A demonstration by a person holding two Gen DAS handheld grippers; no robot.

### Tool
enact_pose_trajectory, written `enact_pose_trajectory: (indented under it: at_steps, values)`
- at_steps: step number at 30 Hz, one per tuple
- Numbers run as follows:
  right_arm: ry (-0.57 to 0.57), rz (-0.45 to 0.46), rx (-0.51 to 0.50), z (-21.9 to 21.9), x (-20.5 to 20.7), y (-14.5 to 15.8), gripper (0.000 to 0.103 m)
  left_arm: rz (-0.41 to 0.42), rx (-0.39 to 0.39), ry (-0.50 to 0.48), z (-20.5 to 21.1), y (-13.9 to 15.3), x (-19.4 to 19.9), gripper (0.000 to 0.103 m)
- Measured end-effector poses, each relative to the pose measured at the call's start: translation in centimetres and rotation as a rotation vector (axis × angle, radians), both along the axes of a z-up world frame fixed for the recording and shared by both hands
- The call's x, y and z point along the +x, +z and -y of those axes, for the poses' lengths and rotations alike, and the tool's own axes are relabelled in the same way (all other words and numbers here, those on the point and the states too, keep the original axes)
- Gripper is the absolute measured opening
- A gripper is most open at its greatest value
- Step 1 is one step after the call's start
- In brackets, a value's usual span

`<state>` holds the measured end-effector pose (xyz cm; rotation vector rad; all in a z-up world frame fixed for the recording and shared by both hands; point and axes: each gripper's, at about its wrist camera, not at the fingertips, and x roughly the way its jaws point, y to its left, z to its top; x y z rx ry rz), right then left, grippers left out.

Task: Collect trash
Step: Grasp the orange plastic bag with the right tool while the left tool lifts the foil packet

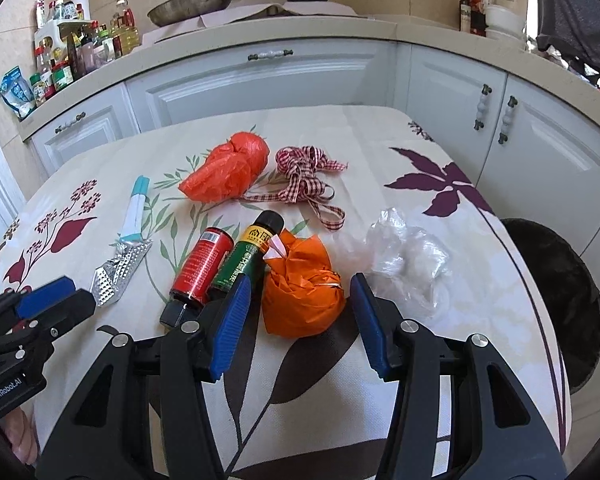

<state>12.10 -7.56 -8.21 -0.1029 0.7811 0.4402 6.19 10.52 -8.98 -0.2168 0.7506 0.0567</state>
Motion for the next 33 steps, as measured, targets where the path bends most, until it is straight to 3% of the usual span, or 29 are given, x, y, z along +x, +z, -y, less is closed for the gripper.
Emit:
enact_pose_trajectory:
  at_steps: [2, 19, 20, 22, 23, 33]
  values:
    - [0.006, -0.007, 0.001, 0.0, 0.2, -0.1, 0.042, -0.009, -0.008, -0.002, 0.1, -0.1, 0.4, 0.052]
    - [-0.008, 0.01, 0.047, 1.6, 0.0, 0.6, 0.041, -0.059, -0.021, -0.019, 1.6, -1.0, 3.2, 0.055]
    - [-0.008, 0.011, 0.051, 1.7, -0.1, 0.7, 0.041, -0.06, -0.021, -0.022, 1.6, -1.0, 3.3, 0.054]
    - [-0.009, 0.014, 0.056, 2.0, -0.2, 0.8, 0.041, -0.062, -0.014, -0.03, 1.9, -1.1, 3.3, 0.032]
    - [-0.009, 0.015, 0.059, 2.1, -0.3, 0.8, 0.041, -0.067, -0.009, -0.039, 2.1, -1.1, 3.4, 0.026]
    - [-0.014, 0.041, 0.087, 3.1, -1.2, 1.4, 0.041, -0.012, 0.033, -0.029, 2.7, -0.3, 2.4, 0.025]
